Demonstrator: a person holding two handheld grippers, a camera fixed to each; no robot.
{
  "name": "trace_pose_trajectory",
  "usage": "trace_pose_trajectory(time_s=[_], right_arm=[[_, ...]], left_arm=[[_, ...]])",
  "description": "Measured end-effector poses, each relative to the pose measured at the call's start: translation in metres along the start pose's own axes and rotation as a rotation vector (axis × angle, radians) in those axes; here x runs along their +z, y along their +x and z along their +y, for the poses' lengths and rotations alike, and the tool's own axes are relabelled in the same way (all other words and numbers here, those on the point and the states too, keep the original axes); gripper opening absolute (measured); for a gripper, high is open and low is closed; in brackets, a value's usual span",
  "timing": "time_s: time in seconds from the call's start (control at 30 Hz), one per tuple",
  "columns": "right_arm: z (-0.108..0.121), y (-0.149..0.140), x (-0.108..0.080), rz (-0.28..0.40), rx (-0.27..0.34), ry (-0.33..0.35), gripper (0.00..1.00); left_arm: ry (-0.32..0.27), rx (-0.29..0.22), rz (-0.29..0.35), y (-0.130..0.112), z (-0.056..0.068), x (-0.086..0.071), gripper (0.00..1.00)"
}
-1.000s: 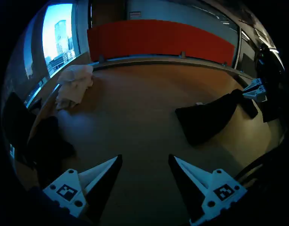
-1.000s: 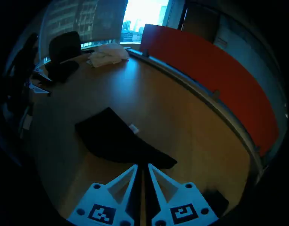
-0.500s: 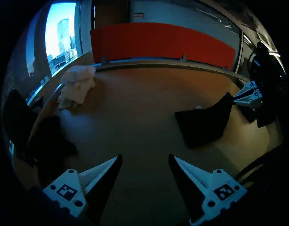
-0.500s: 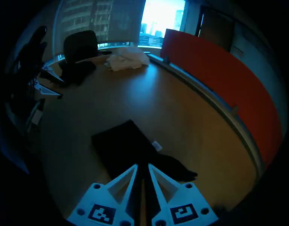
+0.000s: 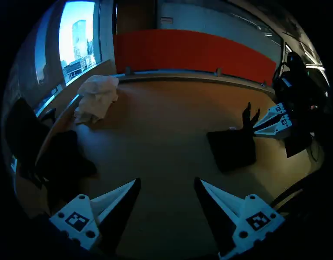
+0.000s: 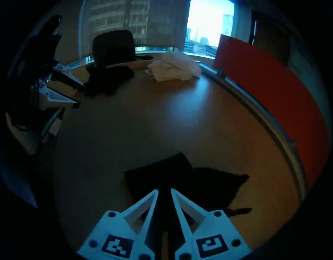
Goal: Fold towel
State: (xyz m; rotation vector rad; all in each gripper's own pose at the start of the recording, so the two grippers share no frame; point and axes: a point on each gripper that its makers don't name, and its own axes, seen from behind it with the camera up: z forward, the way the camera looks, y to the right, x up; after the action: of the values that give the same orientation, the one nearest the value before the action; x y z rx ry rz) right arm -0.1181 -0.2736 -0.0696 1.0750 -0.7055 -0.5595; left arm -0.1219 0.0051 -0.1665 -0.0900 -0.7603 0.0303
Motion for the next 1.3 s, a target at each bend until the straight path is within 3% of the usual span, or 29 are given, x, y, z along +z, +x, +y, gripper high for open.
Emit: trace_pose_trajectory(time_s=[0.27, 0.7, 0.83, 0.97, 1.03, 1.3], right_arm=[[-0.015, -0.001, 0.037, -0.021, 0.040, 0.056, 0.03], [-0.018, -0.002, 0.035, -0.020, 0.035, 0.068, 0.07], [-0.018, -0.003, 0.034, -0.017, 0.043, 0.069, 0.23], [-0.018, -0.004, 0.033, -0.012, 0.050, 0.066, 0.52], [-0.017, -0.005, 0.033, -0.012, 0.052, 0.060, 0.57], [-0.014, -0.016, 0.030, -0.025, 0.064, 0.035, 0.60]], left_arm=[[0.015, -0.024, 0.000, -0.002, -0.006, -0.004, 0.90], [0.021, -0.031, -0.006, -0.005, -0.006, -0.002, 0.90], [0.019, -0.030, -0.008, -0.005, -0.005, -0.002, 0.90], [0.019, -0.030, -0.010, -0.005, -0.004, -0.001, 0.91], [0.017, -0.029, -0.010, -0.005, -0.003, -0.001, 0.91], [0.017, -0.027, -0.004, -0.003, -0.001, -0.001, 0.91]])
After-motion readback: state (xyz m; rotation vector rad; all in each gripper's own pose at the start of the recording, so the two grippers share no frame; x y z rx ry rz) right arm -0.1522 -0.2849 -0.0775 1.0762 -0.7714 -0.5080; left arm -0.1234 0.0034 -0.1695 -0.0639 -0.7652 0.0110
